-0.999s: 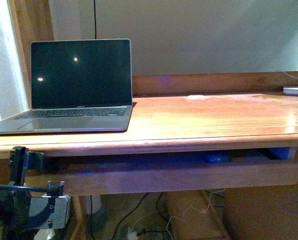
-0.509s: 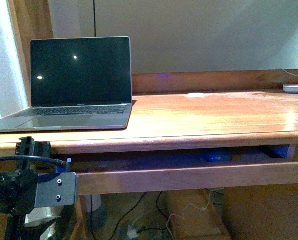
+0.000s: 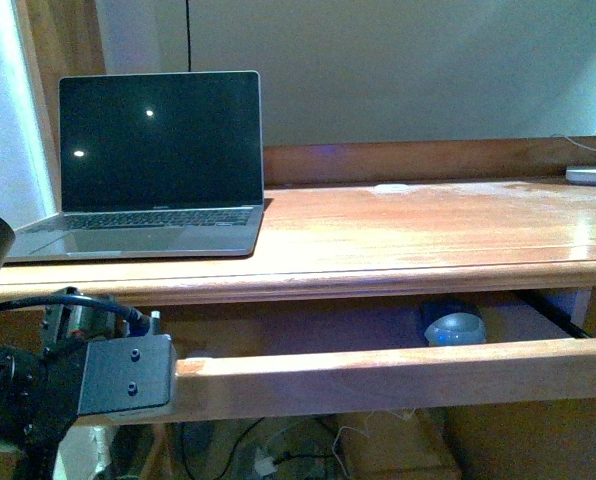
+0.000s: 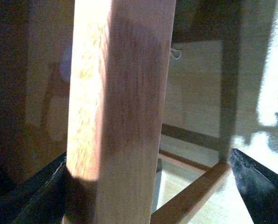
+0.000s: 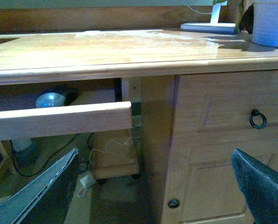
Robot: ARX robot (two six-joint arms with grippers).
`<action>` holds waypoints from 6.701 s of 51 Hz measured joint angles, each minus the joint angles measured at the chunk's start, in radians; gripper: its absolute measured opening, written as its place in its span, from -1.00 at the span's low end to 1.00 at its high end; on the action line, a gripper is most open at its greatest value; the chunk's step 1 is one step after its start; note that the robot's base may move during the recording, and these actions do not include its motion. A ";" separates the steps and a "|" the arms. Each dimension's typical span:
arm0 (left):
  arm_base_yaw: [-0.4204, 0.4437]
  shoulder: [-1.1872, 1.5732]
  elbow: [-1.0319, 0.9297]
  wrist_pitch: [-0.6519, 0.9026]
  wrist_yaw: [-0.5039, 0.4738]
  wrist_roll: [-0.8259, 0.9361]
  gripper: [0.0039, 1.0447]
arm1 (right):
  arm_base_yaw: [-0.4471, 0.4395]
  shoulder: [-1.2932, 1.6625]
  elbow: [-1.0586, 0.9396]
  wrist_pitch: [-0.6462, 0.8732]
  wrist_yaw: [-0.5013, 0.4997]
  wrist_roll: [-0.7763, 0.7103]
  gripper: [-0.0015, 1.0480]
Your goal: Place mouse
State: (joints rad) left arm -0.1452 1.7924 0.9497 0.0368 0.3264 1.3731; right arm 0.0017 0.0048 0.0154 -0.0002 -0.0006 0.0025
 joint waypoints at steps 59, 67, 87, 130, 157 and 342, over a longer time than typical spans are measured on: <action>-0.274 -0.161 -0.140 -0.045 0.138 -0.341 0.86 | 0.000 0.000 0.000 0.000 0.000 0.000 0.86; -0.288 -0.161 -0.159 0.103 0.145 -0.509 0.86 | 0.000 0.000 0.000 0.000 0.000 0.000 0.86; -0.271 -0.251 -0.111 0.322 0.171 -0.967 0.86 | 0.000 0.000 0.000 0.000 0.000 0.000 0.86; -0.471 -1.227 -0.546 0.175 -0.998 -1.351 0.86 | 0.000 0.000 0.000 0.000 0.000 0.000 0.86; -0.260 -1.592 -0.761 -0.025 -0.714 -1.382 -0.36 | 0.000 0.000 0.000 0.000 0.000 0.000 0.86; 0.140 -1.787 -0.938 -0.042 -0.328 -1.378 0.86 | 0.592 1.681 1.044 -0.202 0.482 0.239 0.08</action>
State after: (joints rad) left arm -0.0051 0.0055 0.0116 -0.0048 -0.0021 -0.0048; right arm 0.5941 1.6859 1.0592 -0.2020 0.4816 0.2417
